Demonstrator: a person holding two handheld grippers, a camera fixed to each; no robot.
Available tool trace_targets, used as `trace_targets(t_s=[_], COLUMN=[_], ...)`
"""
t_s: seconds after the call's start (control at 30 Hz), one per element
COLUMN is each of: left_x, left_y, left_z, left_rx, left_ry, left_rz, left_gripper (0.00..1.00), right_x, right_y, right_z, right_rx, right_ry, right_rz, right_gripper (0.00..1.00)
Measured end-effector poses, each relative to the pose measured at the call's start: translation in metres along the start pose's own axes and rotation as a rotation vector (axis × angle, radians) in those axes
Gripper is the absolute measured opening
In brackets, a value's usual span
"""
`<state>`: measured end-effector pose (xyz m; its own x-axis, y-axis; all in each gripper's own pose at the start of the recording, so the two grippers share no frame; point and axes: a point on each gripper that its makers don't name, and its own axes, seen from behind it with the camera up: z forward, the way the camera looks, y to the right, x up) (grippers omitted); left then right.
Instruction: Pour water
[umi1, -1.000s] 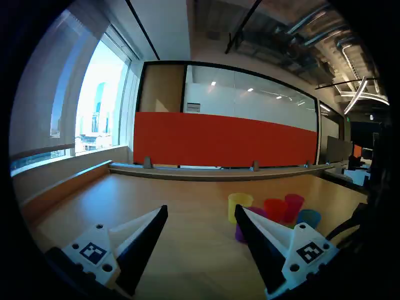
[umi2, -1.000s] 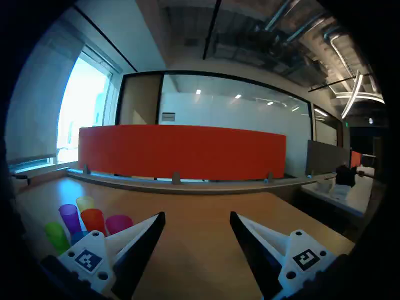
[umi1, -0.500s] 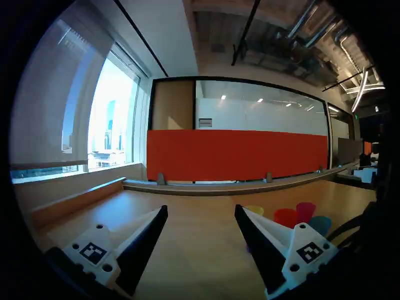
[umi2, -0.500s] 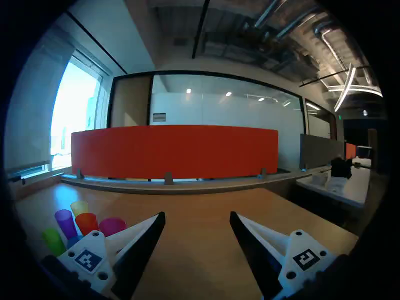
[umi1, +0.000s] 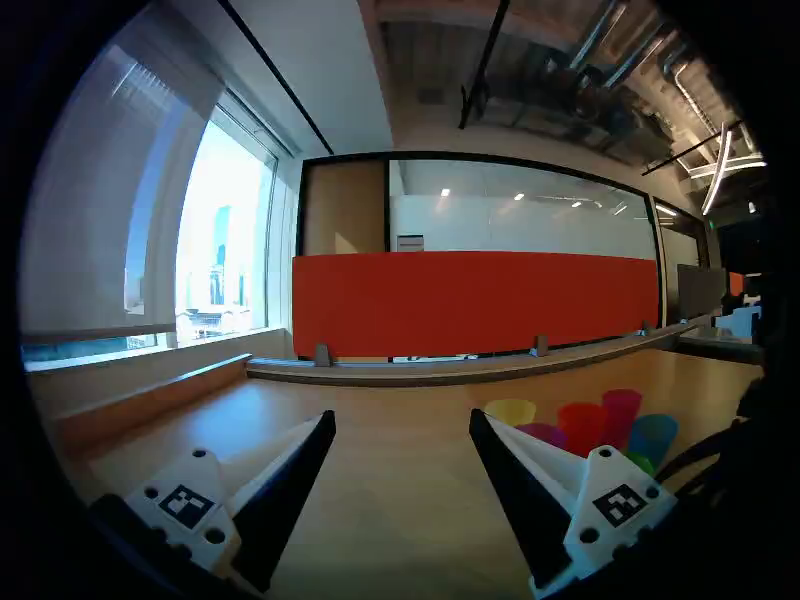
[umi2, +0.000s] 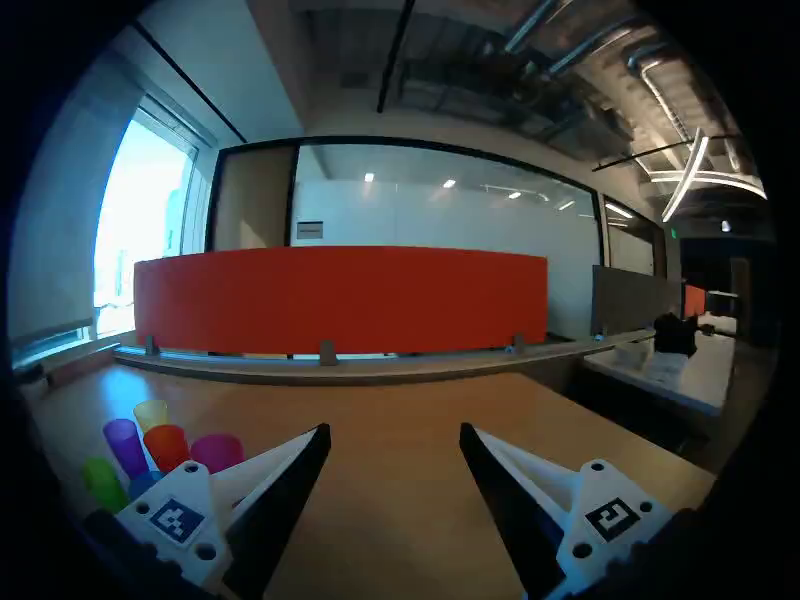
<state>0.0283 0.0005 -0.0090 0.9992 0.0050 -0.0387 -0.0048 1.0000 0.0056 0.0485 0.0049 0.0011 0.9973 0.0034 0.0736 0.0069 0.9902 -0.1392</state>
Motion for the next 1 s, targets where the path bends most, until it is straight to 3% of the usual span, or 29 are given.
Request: trace_targets(t_s=[0.57, 1.0], left_x=[-0.015, -0.026], left_y=[-0.006, -0.004], left_z=[0.004, 0.006], left_rx=[0.000, 0.000], left_ry=[0.003, -0.031], left_rz=[-0.034, -0.007], left_gripper=[1.00, 1.00], right_x=[-0.001, 0.001], right_y=[0.001, 0.000], right_z=[-0.001, -0.004], right_rx=[-0.015, -0.017], right_ry=[-0.008, -0.006], right_rz=[-0.015, -0.020], right_gripper=[1.00, 1.00])
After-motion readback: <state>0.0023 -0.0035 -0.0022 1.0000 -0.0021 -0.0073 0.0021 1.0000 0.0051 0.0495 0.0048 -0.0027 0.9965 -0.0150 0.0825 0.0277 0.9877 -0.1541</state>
